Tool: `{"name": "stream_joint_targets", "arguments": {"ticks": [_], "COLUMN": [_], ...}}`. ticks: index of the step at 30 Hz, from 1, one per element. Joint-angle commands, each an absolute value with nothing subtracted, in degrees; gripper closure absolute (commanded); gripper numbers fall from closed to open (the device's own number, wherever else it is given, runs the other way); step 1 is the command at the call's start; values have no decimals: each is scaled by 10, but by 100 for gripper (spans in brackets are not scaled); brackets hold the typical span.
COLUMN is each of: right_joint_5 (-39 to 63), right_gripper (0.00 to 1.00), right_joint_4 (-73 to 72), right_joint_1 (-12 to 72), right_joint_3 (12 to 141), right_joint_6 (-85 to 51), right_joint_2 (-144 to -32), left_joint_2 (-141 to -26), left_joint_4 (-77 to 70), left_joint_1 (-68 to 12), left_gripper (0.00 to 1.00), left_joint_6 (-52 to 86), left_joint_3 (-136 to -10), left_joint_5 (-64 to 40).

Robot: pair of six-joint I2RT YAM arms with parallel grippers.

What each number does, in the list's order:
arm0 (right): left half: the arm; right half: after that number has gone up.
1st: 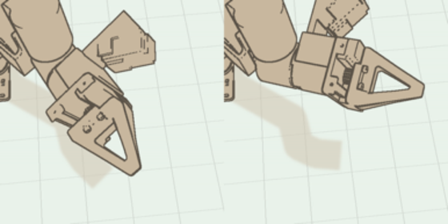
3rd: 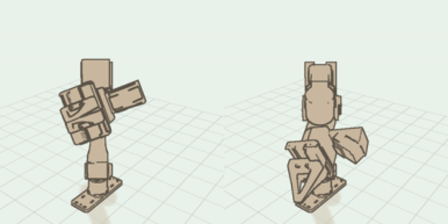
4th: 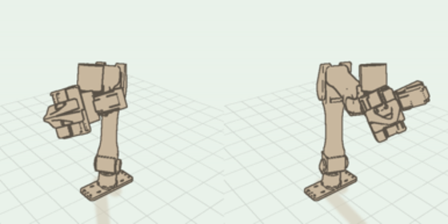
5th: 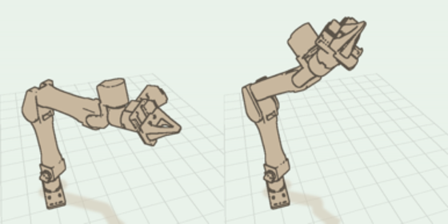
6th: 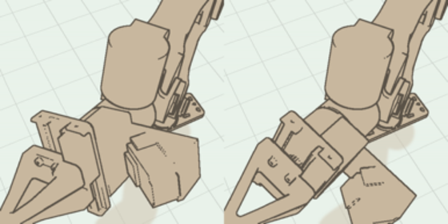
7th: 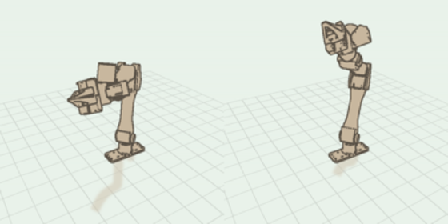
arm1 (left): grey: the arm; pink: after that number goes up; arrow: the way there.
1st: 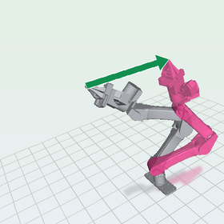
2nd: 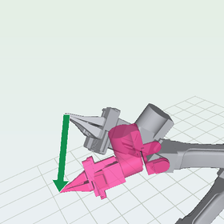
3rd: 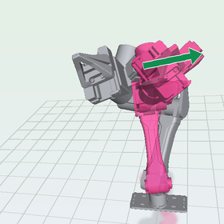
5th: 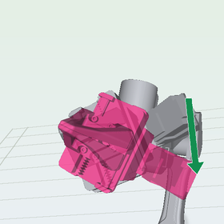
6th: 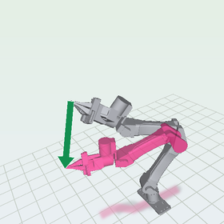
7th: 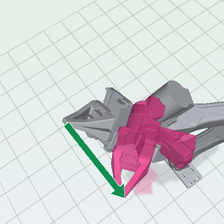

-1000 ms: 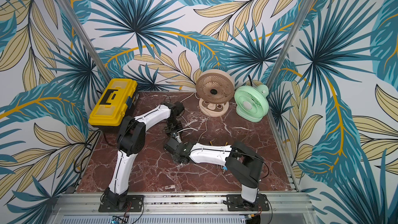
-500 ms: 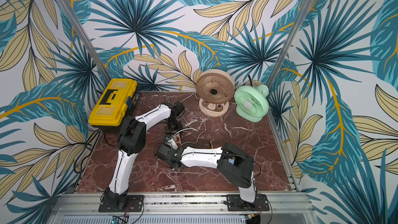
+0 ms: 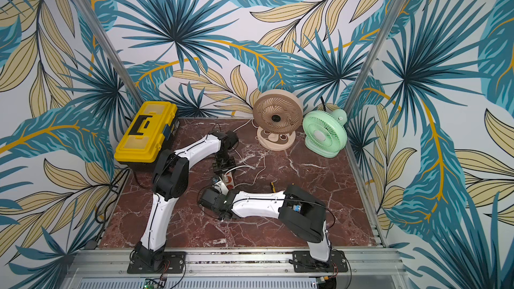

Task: Unplug the desk fan from the power strip
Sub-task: Remove the plug from the socket.

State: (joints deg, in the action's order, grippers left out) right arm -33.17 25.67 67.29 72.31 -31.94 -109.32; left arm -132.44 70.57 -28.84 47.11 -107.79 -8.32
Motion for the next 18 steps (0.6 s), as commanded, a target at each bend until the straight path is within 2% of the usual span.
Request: {"name": "stream_joint_targets", "arguments": {"ticks": [1, 11, 18], "right_joint_5": [-315, -188, -171], "right_gripper": [100, 100, 100], "right_joint_4": [211, 145, 139], "right_joint_1": [669, 598, 589], "right_joint_3": [701, 610, 608], "right_joint_6": [-316, -391, -398], "right_joint_2": [-1054, -977, -970], "left_joint_2": [-1415, -1408, -1394], "left_joint_4": [693, 680, 665], "left_joint_1": [-291, -291, -292], "left_gripper": [100, 100, 100], "left_joint_6": [433, 427, 429], "left_joint_3": [-1033, -1008, -983], "left_joint_5": [-13, 4, 18]}}
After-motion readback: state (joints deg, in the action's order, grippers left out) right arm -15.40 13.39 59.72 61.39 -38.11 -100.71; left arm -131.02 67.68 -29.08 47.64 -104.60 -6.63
